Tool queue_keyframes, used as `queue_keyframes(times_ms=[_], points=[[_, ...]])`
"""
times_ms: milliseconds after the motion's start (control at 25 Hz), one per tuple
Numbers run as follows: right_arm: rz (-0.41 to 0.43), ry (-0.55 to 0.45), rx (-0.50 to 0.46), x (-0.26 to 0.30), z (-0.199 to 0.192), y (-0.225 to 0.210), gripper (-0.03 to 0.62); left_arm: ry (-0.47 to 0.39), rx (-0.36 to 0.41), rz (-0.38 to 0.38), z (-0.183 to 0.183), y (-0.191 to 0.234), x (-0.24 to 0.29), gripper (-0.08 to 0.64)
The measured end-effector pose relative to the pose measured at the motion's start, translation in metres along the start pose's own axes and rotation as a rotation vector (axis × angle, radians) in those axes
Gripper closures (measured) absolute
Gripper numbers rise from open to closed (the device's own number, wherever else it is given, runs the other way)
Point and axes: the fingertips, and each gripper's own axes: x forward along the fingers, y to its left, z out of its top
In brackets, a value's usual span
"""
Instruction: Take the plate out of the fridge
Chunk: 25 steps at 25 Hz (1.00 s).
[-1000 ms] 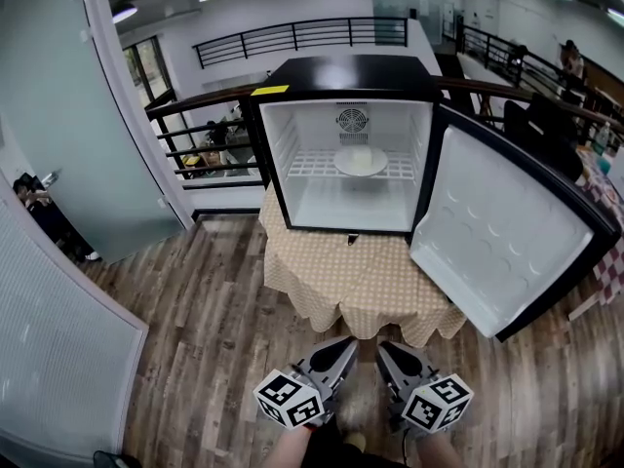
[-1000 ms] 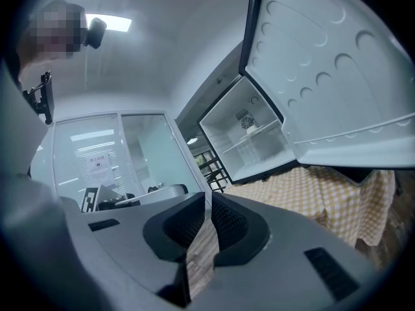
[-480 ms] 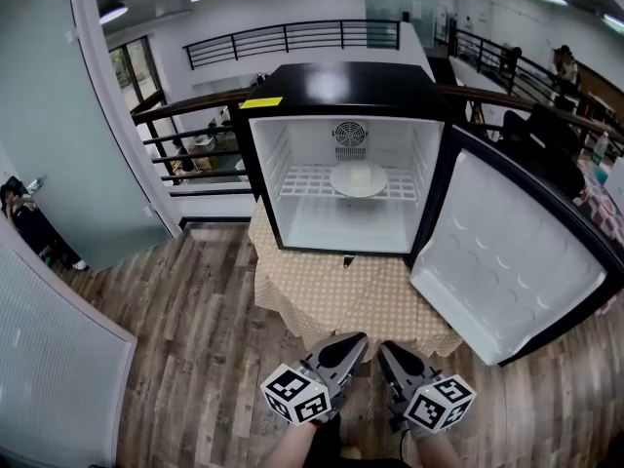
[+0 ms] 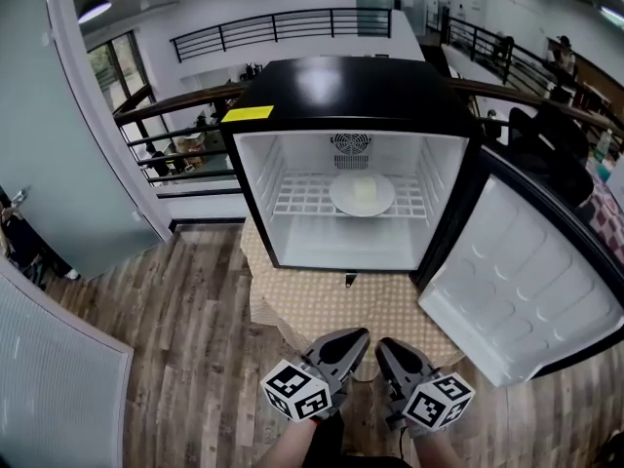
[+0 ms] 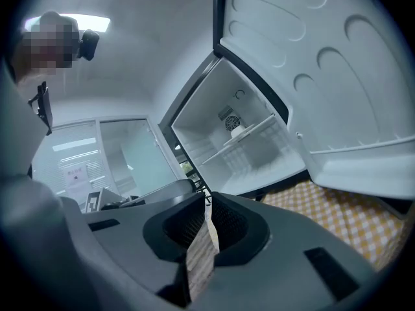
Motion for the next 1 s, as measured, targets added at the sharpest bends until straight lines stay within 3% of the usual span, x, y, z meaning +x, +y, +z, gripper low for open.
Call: queue_keyframes(times_ms=[760,1000], points=[[-0.048,-0.053,0.057,0.125,0.030,-0.029,0.541,0.023,-0.015,-0.077,0.041,0.113,0.034,0.551],[-0.076,-0.087,0.157,0.134,0.038,-0.041,0.541,0.021,-0.040,-0.090,0.040,0.125,0.040,0.551]])
